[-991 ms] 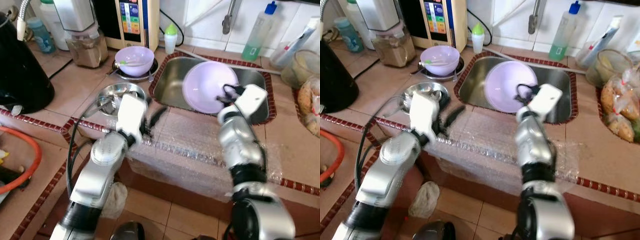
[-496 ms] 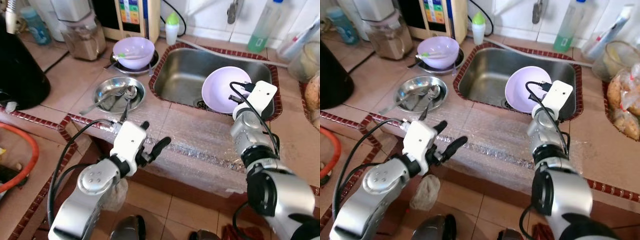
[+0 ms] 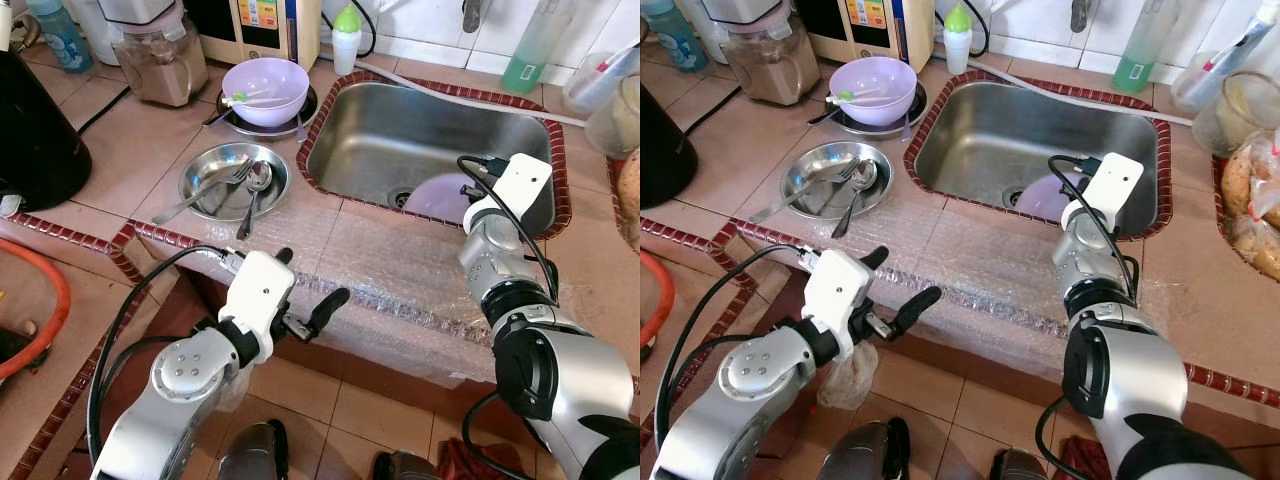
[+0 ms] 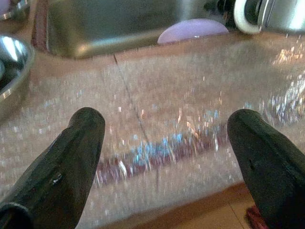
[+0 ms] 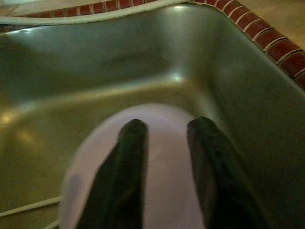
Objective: Kitchen organization
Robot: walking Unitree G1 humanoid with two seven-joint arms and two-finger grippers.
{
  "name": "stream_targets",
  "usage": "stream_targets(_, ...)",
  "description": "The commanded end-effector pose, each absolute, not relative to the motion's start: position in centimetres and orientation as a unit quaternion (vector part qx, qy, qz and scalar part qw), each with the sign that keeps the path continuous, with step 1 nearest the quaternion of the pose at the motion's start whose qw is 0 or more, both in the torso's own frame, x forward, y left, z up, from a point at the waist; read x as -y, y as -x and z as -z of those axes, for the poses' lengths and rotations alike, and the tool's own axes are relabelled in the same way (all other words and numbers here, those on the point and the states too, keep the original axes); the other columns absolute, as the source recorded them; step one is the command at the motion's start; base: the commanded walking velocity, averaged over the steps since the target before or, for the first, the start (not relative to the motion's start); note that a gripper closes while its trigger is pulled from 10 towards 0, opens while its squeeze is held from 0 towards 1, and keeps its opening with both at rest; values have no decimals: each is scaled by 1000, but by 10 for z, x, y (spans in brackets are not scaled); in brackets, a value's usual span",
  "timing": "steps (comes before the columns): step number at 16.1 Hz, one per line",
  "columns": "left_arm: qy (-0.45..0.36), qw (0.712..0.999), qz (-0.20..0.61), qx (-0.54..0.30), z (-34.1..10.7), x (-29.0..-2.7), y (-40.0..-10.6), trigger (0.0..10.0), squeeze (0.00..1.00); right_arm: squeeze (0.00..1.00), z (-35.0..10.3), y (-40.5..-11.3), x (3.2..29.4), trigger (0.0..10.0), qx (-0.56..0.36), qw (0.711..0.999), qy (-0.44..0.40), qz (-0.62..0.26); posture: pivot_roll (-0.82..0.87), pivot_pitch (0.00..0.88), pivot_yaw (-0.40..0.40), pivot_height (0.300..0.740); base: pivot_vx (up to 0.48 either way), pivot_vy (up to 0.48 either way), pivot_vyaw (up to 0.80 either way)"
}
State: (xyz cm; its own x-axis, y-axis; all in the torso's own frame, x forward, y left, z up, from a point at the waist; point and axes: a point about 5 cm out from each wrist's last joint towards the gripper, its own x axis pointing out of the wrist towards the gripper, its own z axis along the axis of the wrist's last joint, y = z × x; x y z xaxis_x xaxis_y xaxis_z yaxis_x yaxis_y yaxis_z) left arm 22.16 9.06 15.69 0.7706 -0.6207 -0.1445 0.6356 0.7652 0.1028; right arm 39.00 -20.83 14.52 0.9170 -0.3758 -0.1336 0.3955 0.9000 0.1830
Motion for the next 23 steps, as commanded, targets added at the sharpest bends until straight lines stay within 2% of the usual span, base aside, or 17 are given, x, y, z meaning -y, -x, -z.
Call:
stream_targets(1, -76, 938, 336, -47, -159, -88, -222, 10000, 1000, 1000, -135, -387, 207, 10000, -67, 972, -115, 194, 213, 186, 27, 740, 0, 0, 0)
stream_targets(5, -79, 946, 313, -35, -158, -87, -239, 10000, 1000, 1000, -132, -384, 211, 10000, -57, 981, -101, 158, 136, 126, 48, 740, 0, 0, 0)
stream_targets(7, -75, 955, 286, -17, -160, -89, -249, 10000, 1000, 1000, -124, -379, 208, 10000, -48, 990, -62, 113, 87, 79, 64, 740, 0, 0, 0)
stream_targets(8, -74, 959, 273, -6, -161, -92, -253, 10000, 914, 1000, -118, -374, 208, 10000, -46, 993, -46, 97, 81, 74, 66, 740, 0, 0, 0)
stream_targets(9, -77, 961, 267, -2, -160, -94, -255, 10000, 0, 1000, -116, -372, 209, 10000, -46, 994, -40, 92, 62, 58, 71, 740, 0, 0, 0)
stream_targets(13, -41, 976, 210, 36, -159, -100, -276, 10000, 0, 1000, -121, -347, 197, 10000, 31, 999, 32, -14, -27, 0, 84, 740, 0, 0, 0)
stream_targets(17, -24, 979, 194, 59, -158, -103, -278, 10000, 0, 1000, -127, -316, 176, 10000, 84, 995, 16, -46, -26, 0, 54, 740, 0, 0, 0)
stream_targets(18, -19, 980, 188, 60, -156, -106, -276, 10000, 0, 690, -129, -308, 170, 10000, 101, 993, 24, -51, -25, 0, 52, 740, 0, 0, 0)
stream_targets(19, -11, 981, 181, 68, -154, -110, -274, 10000, 0, 0, -133, -300, 166, 10000, 111, 993, 5, -38, -28, 0, 56, 740, 0, 0, 0)
stream_targets(23, -1, 981, 176, 77, -155, -109, -276, 10000, 0, 0, -140, -300, 162, 10000, 113, 992, 6, -49, -37, 0, 60, 740, 0, 0, 0)
